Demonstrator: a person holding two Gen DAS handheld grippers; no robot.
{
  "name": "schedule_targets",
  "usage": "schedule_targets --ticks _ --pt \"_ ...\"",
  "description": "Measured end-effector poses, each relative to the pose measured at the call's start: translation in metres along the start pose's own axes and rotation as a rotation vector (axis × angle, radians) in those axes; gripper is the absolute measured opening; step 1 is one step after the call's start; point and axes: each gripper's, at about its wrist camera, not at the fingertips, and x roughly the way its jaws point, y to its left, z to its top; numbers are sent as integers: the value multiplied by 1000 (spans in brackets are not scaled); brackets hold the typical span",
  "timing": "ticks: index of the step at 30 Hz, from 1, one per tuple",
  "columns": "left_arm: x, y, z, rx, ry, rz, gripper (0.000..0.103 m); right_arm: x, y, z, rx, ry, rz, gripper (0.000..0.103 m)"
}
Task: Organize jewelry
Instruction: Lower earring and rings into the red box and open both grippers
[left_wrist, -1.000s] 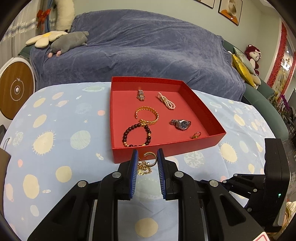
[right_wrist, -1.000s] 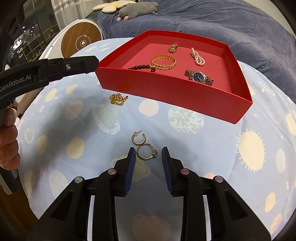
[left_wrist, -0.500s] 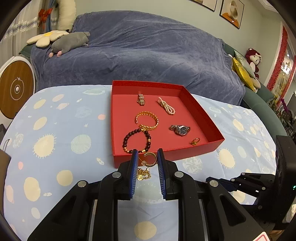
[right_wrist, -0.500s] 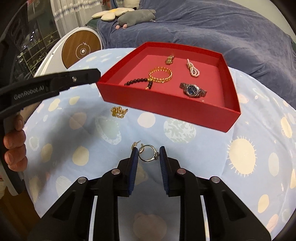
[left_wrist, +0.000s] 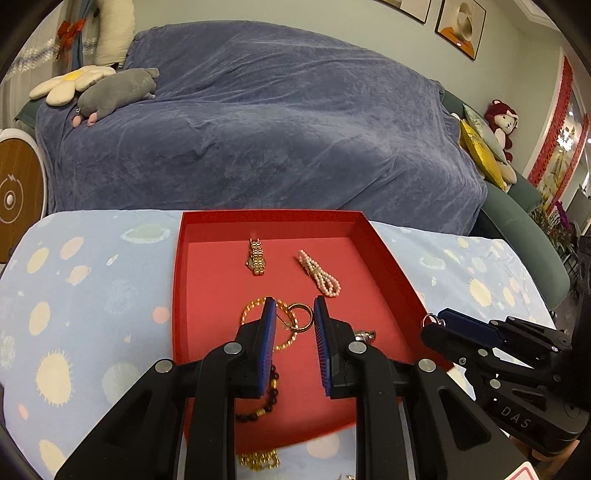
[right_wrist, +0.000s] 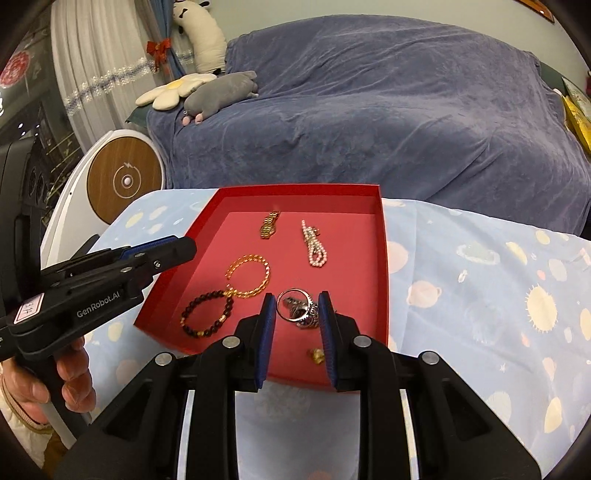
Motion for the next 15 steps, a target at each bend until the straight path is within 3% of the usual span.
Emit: schedule_targets --ticks 9,15 --pt "58 16 24 -11 53 9 18 54 -16 18 26 28 -27 23" --pt "73 26 30 -57 60 9 21 63 -18 22 34 19 -37 24"
